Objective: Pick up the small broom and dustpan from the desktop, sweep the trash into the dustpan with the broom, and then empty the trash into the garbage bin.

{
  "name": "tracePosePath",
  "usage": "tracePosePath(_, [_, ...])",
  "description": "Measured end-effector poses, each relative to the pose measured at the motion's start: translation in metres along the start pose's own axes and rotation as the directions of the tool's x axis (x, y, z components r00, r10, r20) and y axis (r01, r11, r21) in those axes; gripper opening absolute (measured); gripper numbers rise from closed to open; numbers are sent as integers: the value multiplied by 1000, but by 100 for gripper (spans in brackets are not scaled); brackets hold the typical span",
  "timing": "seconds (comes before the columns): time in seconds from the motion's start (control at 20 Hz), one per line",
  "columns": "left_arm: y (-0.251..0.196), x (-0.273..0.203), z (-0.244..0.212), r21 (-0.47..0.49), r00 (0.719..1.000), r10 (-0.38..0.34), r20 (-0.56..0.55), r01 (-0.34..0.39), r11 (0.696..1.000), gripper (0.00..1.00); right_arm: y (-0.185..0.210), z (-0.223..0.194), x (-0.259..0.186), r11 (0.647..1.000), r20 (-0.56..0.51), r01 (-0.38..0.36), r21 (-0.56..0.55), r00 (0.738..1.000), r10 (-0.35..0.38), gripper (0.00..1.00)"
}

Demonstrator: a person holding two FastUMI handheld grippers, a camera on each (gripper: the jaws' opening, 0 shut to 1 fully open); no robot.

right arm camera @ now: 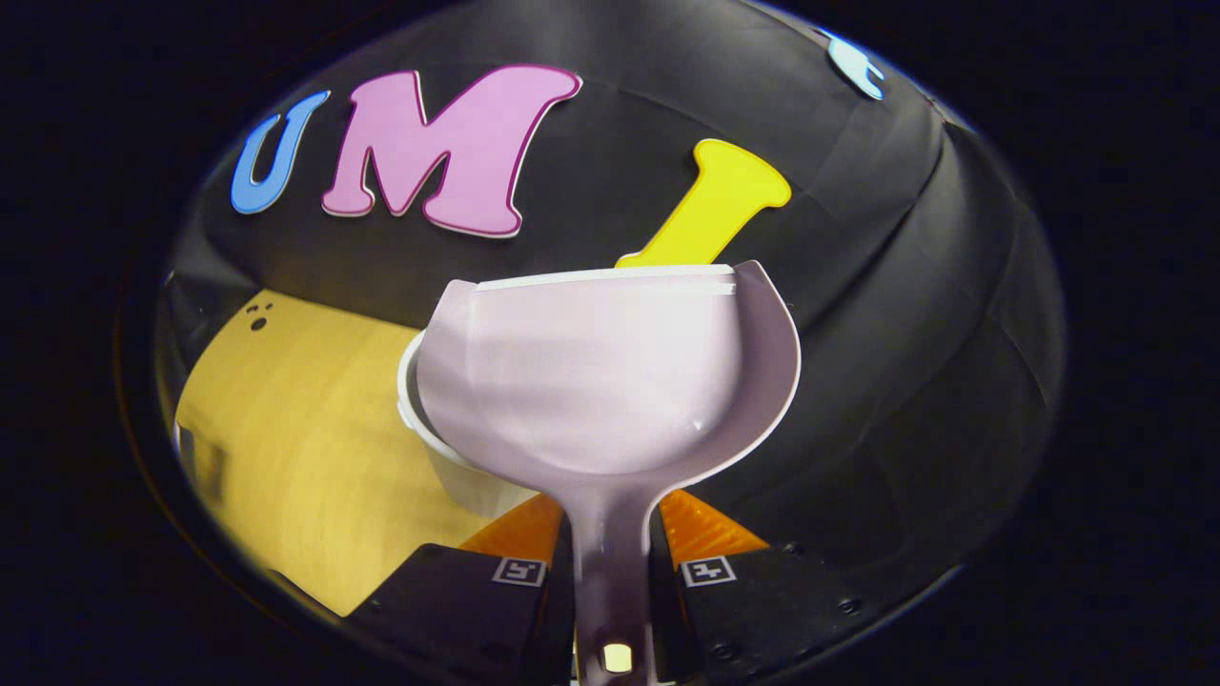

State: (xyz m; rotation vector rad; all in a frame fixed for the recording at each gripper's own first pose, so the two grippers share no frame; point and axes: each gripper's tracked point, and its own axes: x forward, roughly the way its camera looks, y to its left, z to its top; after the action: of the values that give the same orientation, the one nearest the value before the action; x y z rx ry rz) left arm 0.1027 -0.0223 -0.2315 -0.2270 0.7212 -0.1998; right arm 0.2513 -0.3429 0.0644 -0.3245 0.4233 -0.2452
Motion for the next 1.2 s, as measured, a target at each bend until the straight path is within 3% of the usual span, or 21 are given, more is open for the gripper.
tracePosePath(0.15, [-8,-2,-3,22,1000,-6,16,6,1000,27,10,4,-9,997,22,-37,72,999,36,36])
tracePosePath(0.3, [-13,4,-7,25,1000,-10,20,10,1000,25,33,20,-11,980,66,-142,139,989,134,36])
tracePosePath(0.4, [-13,8,-4,42,999,-7,33,5,999,25,70,27,-27,967,94,-205,150,977,193,39])
tracePosePath(0.5, [-12,10,1,52,999,0,46,-3,999,27,103,34,-47,954,116,-263,143,962,248,36])
tracePosePath(0.65, [-6,12,12,53,997,19,74,-22,998,27,161,24,-69,915,117,-373,155,926,358,36])
tracePosePath(0.95, [12,22,20,56,993,84,79,-88,995,27,258,-46,-81,852,23,-506,134,861,508,34])
tracePosePath(1.05, [20,31,19,66,991,119,62,-123,990,27,282,-83,-76,837,-40,-529,142,842,538,39])
tracePosePath(1.1, [23,36,18,76,990,133,53,-137,988,27,294,-104,-71,833,-75,-534,147,833,547,34])
tracePosePath(1.15, [25,42,18,91,988,148,40,-151,984,27,304,-124,-65,832,-120,-533,154,826,551,39])
tracePosePath(1.2, [28,48,15,110,985,170,24,-172,979,26,314,-146,-54,833,-166,-529,161,818,551,36])
